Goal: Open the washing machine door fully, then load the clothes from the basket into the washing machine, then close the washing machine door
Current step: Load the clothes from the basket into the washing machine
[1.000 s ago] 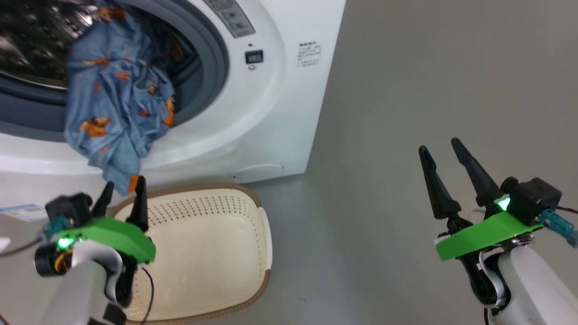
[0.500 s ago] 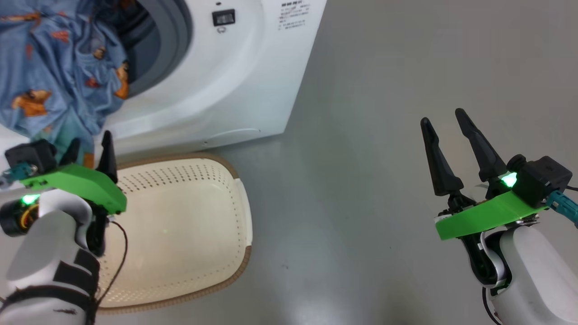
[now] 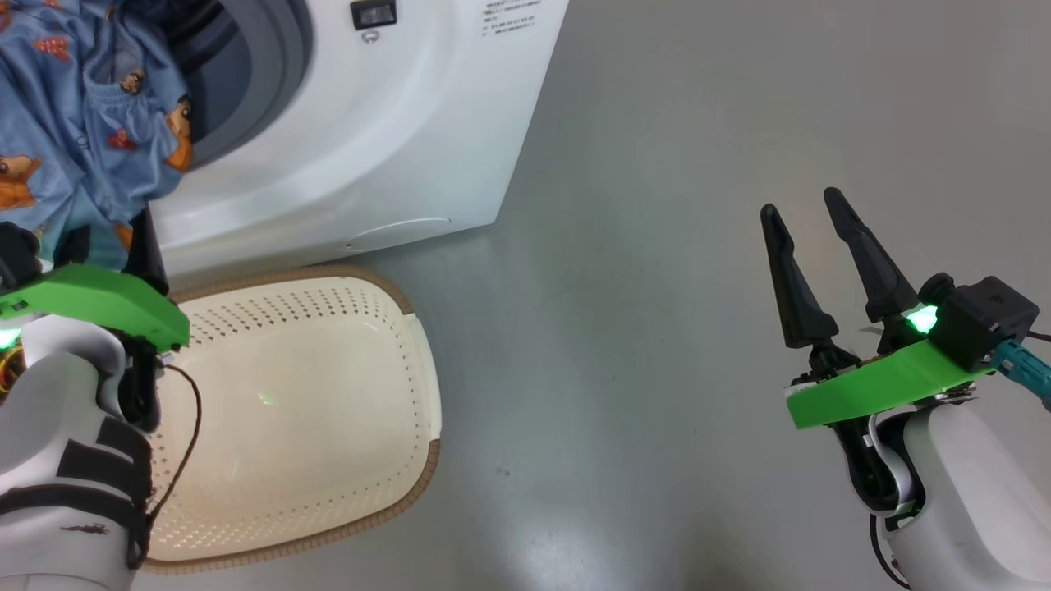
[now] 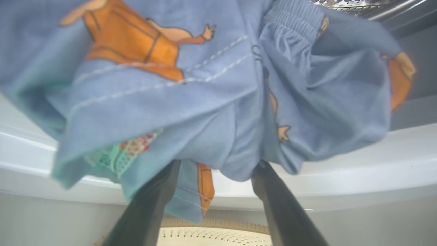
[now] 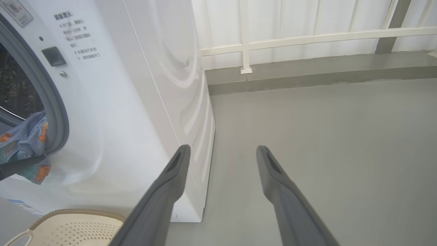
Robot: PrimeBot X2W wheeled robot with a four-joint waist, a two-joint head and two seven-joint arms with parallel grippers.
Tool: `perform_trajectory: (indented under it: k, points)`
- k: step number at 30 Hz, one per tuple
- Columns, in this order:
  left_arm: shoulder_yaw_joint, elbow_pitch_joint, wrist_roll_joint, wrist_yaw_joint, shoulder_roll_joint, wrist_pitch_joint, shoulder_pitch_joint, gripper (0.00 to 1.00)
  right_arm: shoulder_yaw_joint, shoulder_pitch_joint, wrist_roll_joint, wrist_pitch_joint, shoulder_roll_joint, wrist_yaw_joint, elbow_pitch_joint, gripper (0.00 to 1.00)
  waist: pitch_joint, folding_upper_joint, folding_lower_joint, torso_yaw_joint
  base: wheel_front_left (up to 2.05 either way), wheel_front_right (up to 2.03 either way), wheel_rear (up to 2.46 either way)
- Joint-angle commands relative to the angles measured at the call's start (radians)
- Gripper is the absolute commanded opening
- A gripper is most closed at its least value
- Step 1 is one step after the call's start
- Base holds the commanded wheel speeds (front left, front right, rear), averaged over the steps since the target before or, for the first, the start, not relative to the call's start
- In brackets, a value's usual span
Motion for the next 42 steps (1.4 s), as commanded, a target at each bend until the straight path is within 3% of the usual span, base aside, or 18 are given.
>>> perform_trajectory:
  k: [1,2,4,12,23,42]
  points:
    - [0.020,-0.007,-0.001,0.006,0.044,-0.014,-0.014,1.00,0.010,0.001,-0.011,-0.008,-0.004,0.004,-0.021,1.00,-0.002,-0.0001,-0.0001,0.001,0.00,0.00,0.00]
    - [0.021,-0.005,0.000,0.006,0.043,-0.015,-0.014,0.62,0.011,0.001,-0.011,-0.008,-0.004,0.004,-0.020,1.00,-0.004,-0.0001,-0.0001,0.002,0.00,0.00,0.00]
    - [0.020,-0.004,0.001,0.004,0.041,-0.016,-0.012,0.00,0.012,0.001,-0.012,-0.008,-0.003,0.004,-0.018,1.00,-0.008,-0.0001,-0.0001,0.003,0.00,0.00,0.00]
    - [0.003,-0.046,0.015,-0.005,0.036,-0.018,0.028,0.00,0.019,0.005,-0.011,-0.008,0.002,0.004,-0.008,1.00,-0.042,-0.0001,-0.0001,0.012,0.00,0.00,0.00]
    - [0.006,-0.247,0.048,-0.008,0.054,-0.018,0.067,0.00,0.019,0.018,-0.004,-0.008,0.005,0.004,-0.006,1.00,-0.053,-0.0001,-0.0001,0.030,0.00,0.00,0.00]
    - [-0.048,-0.121,0.088,-0.007,0.177,0.015,-0.307,0.00,0.010,0.001,-0.010,-0.008,0.018,0.004,-0.044,1.00,0.136,-0.0001,-0.0001,-0.077,0.00,0.00,0.00]
